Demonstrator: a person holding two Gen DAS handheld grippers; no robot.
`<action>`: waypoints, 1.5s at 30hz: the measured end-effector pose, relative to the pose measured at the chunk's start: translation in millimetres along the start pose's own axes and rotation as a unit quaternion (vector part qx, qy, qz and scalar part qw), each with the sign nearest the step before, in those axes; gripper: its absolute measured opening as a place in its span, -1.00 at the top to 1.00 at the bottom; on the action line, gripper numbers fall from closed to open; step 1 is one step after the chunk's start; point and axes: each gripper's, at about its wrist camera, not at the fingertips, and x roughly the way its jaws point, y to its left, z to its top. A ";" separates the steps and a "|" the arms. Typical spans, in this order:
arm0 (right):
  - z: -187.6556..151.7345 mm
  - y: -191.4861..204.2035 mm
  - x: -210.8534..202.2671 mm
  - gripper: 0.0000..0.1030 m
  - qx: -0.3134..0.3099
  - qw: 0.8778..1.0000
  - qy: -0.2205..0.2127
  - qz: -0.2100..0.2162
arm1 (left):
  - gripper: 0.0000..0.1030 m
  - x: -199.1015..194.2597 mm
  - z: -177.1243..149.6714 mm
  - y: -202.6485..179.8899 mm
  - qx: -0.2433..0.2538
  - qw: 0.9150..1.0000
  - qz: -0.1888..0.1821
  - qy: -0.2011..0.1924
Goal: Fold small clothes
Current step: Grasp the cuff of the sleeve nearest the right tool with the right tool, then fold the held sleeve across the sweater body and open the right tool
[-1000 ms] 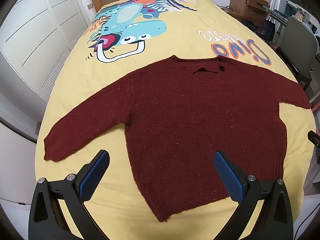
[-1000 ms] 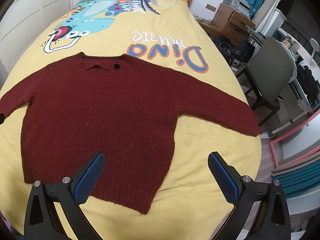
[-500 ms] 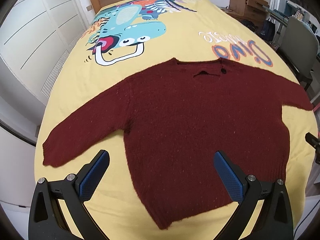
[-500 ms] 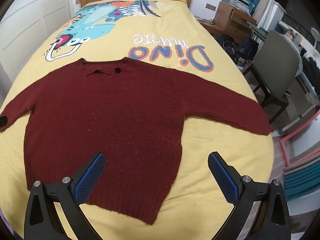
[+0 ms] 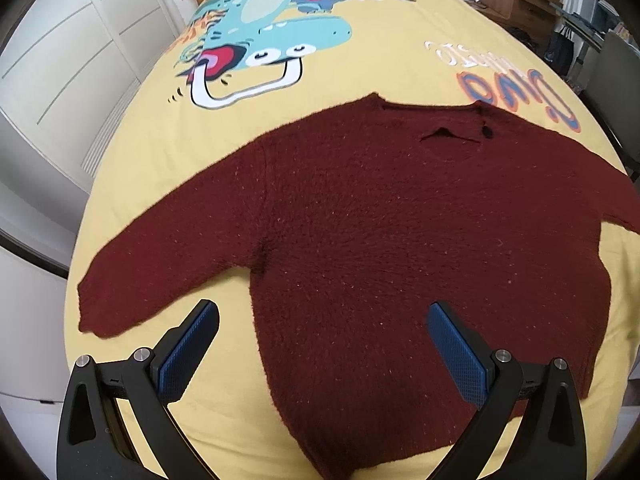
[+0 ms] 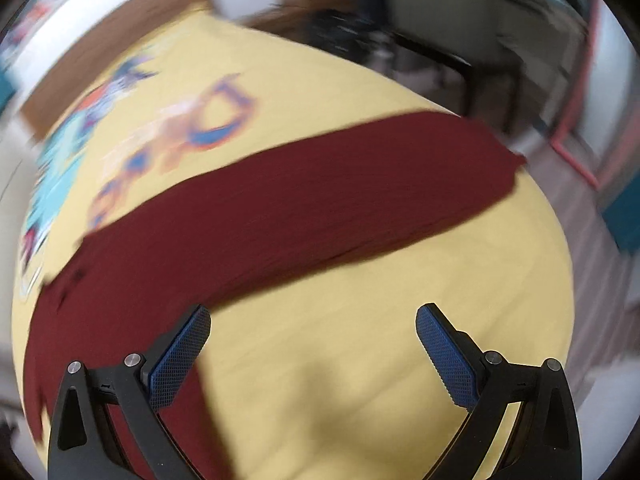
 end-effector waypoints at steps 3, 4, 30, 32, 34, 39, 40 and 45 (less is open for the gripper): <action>28.1 -37.6 33.6 -0.99 0.056 0.998 0.020 -0.026 | -0.98 19.6 -2.1 3.8 -0.002 1.000 -0.010 0.022; 36.7 -52.0 44.6 -0.99 0.079 0.996 0.027 -0.029 | -0.98 26.8 -3.7 5.9 -0.004 0.999 -0.010 0.032; 144.3 10.8 3.2 0.73 -0.049 0.997 -0.043 0.031 | -0.98 66.5 -13.0 52.3 -0.012 0.998 -0.010 0.057; 146.1 43.3 -23.3 0.73 -0.080 0.994 -0.062 0.047 | -0.98 62.5 -11.7 52.6 -0.011 0.999 -0.015 0.049; 133.0 64.1 -46.4 0.74 -0.104 0.990 -0.075 0.061 | -0.98 57.7 -12.9 54.3 -0.012 0.999 -0.019 0.042; 109.9 154.5 -89.6 0.74 -0.169 0.975 -0.087 0.114 | -0.98 53.2 -5.3 54.9 -0.012 0.999 -0.026 0.032; 103.2 173.0 -94.4 0.74 -0.179 0.972 -0.085 0.122 | -0.98 52.5 -3.7 53.7 -0.012 0.999 -0.027 0.029; 67.2 250.1 -98.0 0.74 -0.224 0.960 -0.058 0.154 | -0.98 51.4 2.1 55.0 -0.014 0.999 -0.030 0.023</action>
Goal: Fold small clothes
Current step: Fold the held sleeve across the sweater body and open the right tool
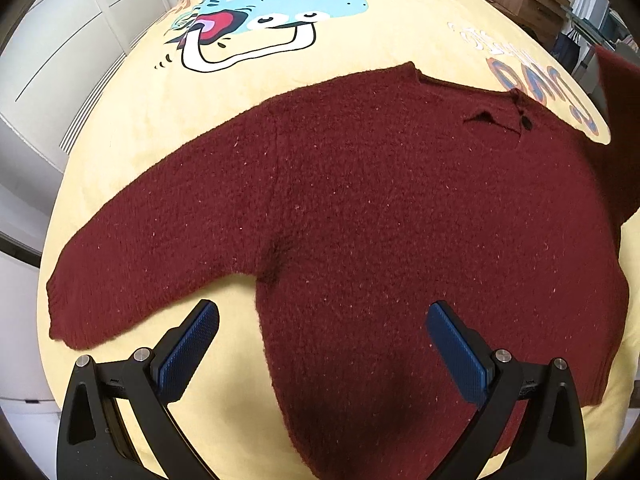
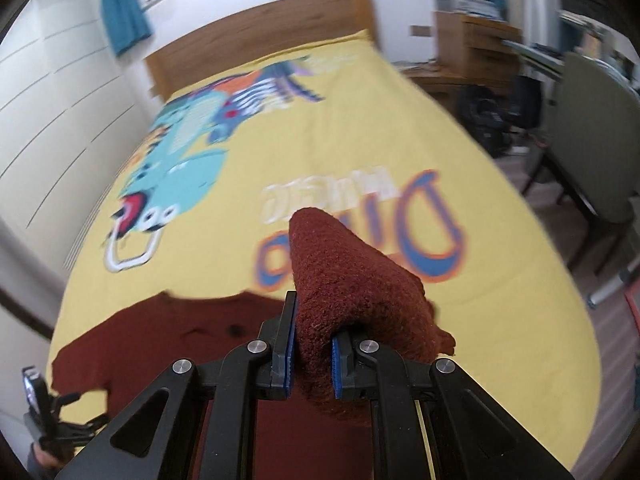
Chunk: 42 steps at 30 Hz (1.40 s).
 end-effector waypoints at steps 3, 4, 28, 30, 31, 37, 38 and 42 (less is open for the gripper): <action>-8.2 41.3 23.0 0.74 -0.016 0.999 0.023 0.025 | -0.98 5.4 3.6 2.1 -0.013 1.000 -0.010 0.007; -13.9 50.0 30.0 0.74 -0.019 0.999 0.028 0.032 | -0.98 6.4 4.4 3.5 -0.017 1.000 -0.013 0.009; -153.7 118.1 151.3 0.70 -0.050 0.977 0.200 0.053 | -0.98 9.6 3.2 2.9 -0.018 0.999 -0.022 0.017; -160.1 120.0 157.9 0.69 -0.057 0.975 0.210 0.047 | -0.98 8.9 2.5 3.1 -0.017 1.000 -0.020 0.017; -162.6 120.5 160.5 0.70 -0.060 0.975 0.211 0.043 | -0.98 8.5 2.1 3.5 -0.017 1.000 -0.019 0.016; -170.4 119.1 171.5 0.68 -0.056 0.974 0.217 0.033 | -0.98 9.2 0.1 3.8 -0.018 1.000 -0.016 0.020; -171.1 120.1 172.5 0.67 -0.058 0.974 0.218 0.031 | -0.98 9.0 -0.1 2.9 -0.017 1.000 -0.017 0.020; -172.4 122.5 177.0 0.66 -0.071 0.973 0.220 0.021 | -0.98 8.8 -0.6 -0.2 -0.015 1.000 -0.016 0.021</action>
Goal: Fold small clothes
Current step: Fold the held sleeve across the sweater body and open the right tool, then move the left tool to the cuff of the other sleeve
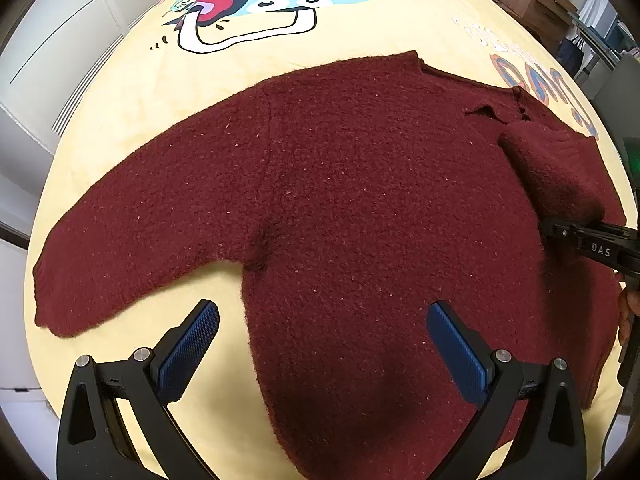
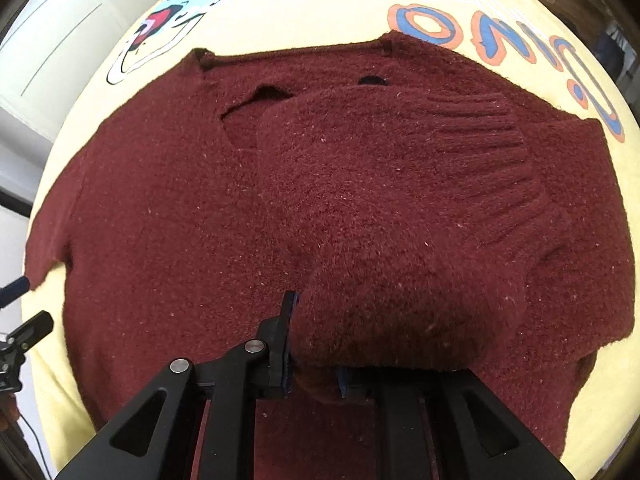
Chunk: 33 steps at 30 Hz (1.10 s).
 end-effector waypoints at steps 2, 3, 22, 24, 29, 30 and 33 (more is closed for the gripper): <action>-0.1 -1.0 0.6 0.66 0.001 1.000 -0.001 0.000 | -0.98 -0.4 -0.1 -1.6 0.002 1.000 0.002 0.000; -0.3 -1.6 -0.8 0.64 0.002 1.000 -0.002 0.002 | -0.98 -1.0 -0.1 -2.4 0.003 1.000 0.003 0.000; -33.7 -53.0 -56.9 -0.63 0.024 0.999 -0.006 -0.040 | -0.98 -9.8 4.0 -32.9 0.032 0.999 0.015 -0.010; -43.2 -67.1 -62.1 -0.63 0.043 0.998 -0.013 -0.043 | -0.98 -10.1 4.5 -35.9 0.038 0.999 0.016 -0.010; -56.1 -89.9 -78.2 -0.63 0.075 0.995 -0.029 -0.062 | -0.98 -12.5 11.6 -54.6 0.065 0.998 0.011 -0.015; -58.9 -95.7 -80.8 -0.63 0.081 0.994 -0.032 -0.067 | -0.98 -13.4 13.6 -61.1 0.075 0.997 0.009 -0.018; -67.1 -109.1 -87.2 -0.63 0.096 0.992 -0.041 -0.075 | -0.98 -16.0 22.1 -87.6 0.113 0.993 0.009 -0.030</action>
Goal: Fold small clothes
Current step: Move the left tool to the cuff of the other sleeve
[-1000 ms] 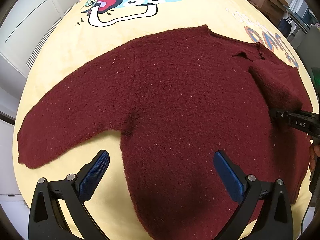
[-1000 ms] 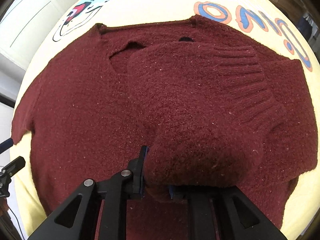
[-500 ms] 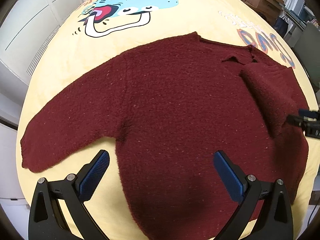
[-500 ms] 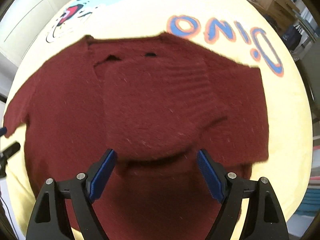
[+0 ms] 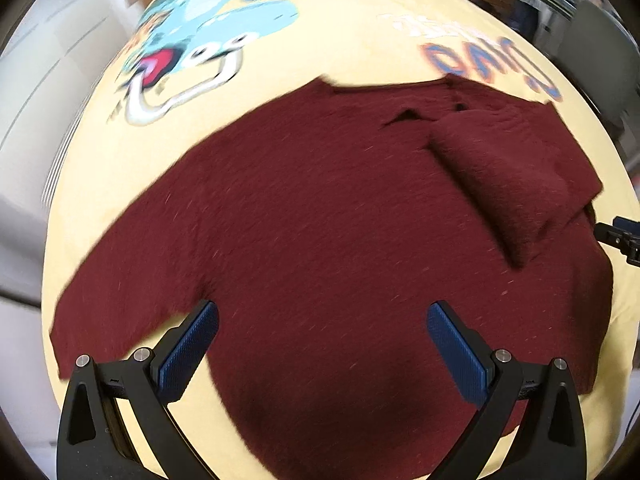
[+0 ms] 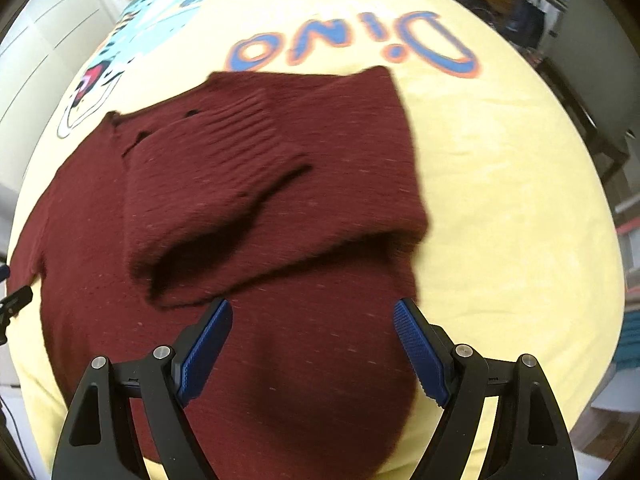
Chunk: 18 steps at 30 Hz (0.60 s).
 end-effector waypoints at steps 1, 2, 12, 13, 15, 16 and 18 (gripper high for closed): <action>-3.0 -6.2 -3.4 -0.63 0.004 1.000 -0.001 0.000 | -0.98 -1.3 6.1 -10.1 0.015 1.000 -0.002 -0.005; -5.0 -11.3 -4.2 -0.63 0.010 1.000 -0.003 0.001 | -0.98 -1.8 12.4 -20.1 0.030 1.000 -0.005 -0.009; -19.8 -41.2 -2.6 -0.63 0.041 0.999 -0.006 0.022 | -0.98 16.4 59.2 -128.8 0.158 0.987 -0.039 -0.019; -20.3 -42.8 -2.4 -0.63 0.042 0.999 -0.006 0.024 | -0.98 19.1 60.5 -136.9 0.168 0.985 -0.041 -0.018; -22.8 -49.2 -1.6 -0.63 0.047 0.998 -0.005 0.029 | -0.98 30.2 62.9 -156.3 0.188 0.981 -0.041 -0.013; -23.2 -52.5 -0.8 -0.63 0.050 0.998 -0.006 0.029 | -0.98 35.2 63.8 -161.9 0.192 0.981 -0.037 -0.008; -24.5 -60.4 1.8 -0.63 0.060 0.998 -0.003 0.025 | -0.98 52.1 66.2 -176.5 0.209 0.978 -0.024 0.004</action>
